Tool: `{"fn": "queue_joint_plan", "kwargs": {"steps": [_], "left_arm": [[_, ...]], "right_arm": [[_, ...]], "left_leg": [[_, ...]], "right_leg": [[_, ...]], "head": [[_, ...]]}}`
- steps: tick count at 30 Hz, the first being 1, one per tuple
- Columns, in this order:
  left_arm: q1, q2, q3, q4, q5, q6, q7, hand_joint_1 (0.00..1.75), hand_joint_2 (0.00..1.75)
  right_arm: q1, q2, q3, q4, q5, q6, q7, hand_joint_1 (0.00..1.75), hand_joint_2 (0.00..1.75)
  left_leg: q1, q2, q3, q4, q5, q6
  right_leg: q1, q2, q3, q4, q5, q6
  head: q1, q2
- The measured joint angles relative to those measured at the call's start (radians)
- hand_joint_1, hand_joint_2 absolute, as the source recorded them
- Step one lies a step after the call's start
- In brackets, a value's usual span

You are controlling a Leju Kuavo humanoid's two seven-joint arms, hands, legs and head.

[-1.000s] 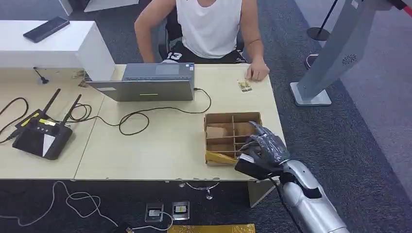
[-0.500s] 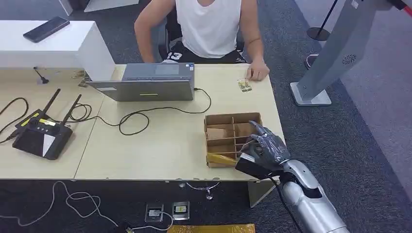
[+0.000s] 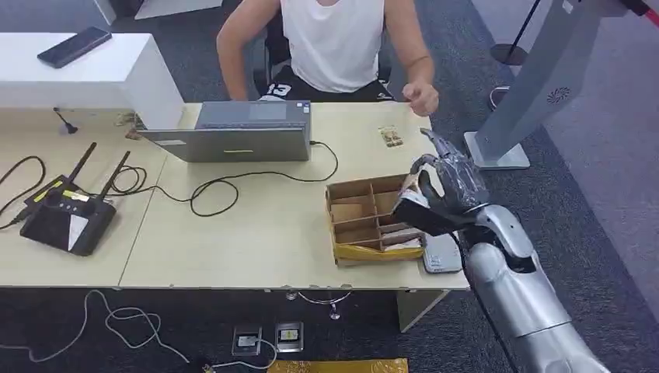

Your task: Pass the card to the sensor for recognition and then transmit it.

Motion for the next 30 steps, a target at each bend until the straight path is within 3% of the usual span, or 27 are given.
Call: {"fn": "queue_joint_plan", "kwargs": {"steps": [6, 12, 18, 26, 27, 28, 30], "left_arm": [[-0.012, -0.003, -0.006, 0.000, -0.023, -0.010, 0.000, 0.00, 0.00], [-0.018, -0.005, -0.008, 0.000, -0.031, -0.013, 0.000, 0.00, 0.00], [-0.027, -0.009, -0.015, 0.000, -0.039, -0.023, 0.000, 0.00, 0.00], [-0.028, -0.011, -0.023, 0.000, -0.043, -0.032, 0.006, 0.00, 0.00], [-0.028, -0.011, -0.023, 0.000, -0.043, -0.032, 0.005, 0.00, 0.00], [-0.027, -0.012, -0.024, 0.000, -0.042, -0.032, 0.005, 0.00, 0.00], [-0.027, -0.012, -0.024, 0.000, -0.042, -0.032, 0.005, 0.00, 0.00]], "right_arm": [[-0.197, -0.010, -0.035, 0.025, -0.024, 0.024, -0.049, 1.75, 1.75], [-0.259, -0.007, -0.039, 0.090, -0.009, 0.008, -0.086, 1.75, 1.75], [-0.363, 0.038, -0.022, 0.315, 0.070, -0.030, -0.161, 1.75, 1.75], [-0.454, 0.085, 0.015, 0.584, 0.136, -0.043, -0.151, 1.75, 1.75], [-0.455, 0.087, 0.016, 0.599, 0.137, -0.044, -0.150, 0.58, 1.75], [-0.458, 0.088, 0.020, 0.616, 0.137, -0.045, -0.149, 0.00, 1.75], [-0.468, 0.093, 0.023, 0.657, 0.137, -0.048, -0.147, 0.00, 1.75]], "left_leg": [[0.000, 0.000, 0.000, 0.000, 0.000, 0.000], [0.000, 0.000, -0.001, 0.000, 0.000, 0.000], [0.000, -0.001, -0.002, 0.000, 0.000, 0.000], [0.000, -0.002, -0.002, 0.000, 0.000, 0.000], [0.000, -0.002, -0.002, 0.000, 0.000, 0.000], [0.000, -0.002, -0.002, 0.000, 0.000, 0.000], [0.000, -0.002, -0.002, 0.000, 0.000, 0.000]], "right_leg": [[0.000, 0.000, 0.000, 0.000, 0.000, 0.000], [0.000, 0.000, -0.001, 0.000, 0.000, 0.000], [0.000, 0.000, 0.000, 0.000, 0.000, 0.000], [0.000, -0.003, 0.000, 0.000, 0.000, 0.000], [0.000, -0.003, 0.000, 0.000, 0.000, 0.000], [0.000, -0.003, 0.000, 0.000, 0.000, 0.000], [0.000, -0.002, 0.000, 0.000, 0.000, 0.000]], "head": [[0.000, 0.000], [0.000, 0.000], [0.000, 0.000], [0.001, 0.000], [0.000, 0.000], [0.000, 0.000], [0.000, 0.000]]}}
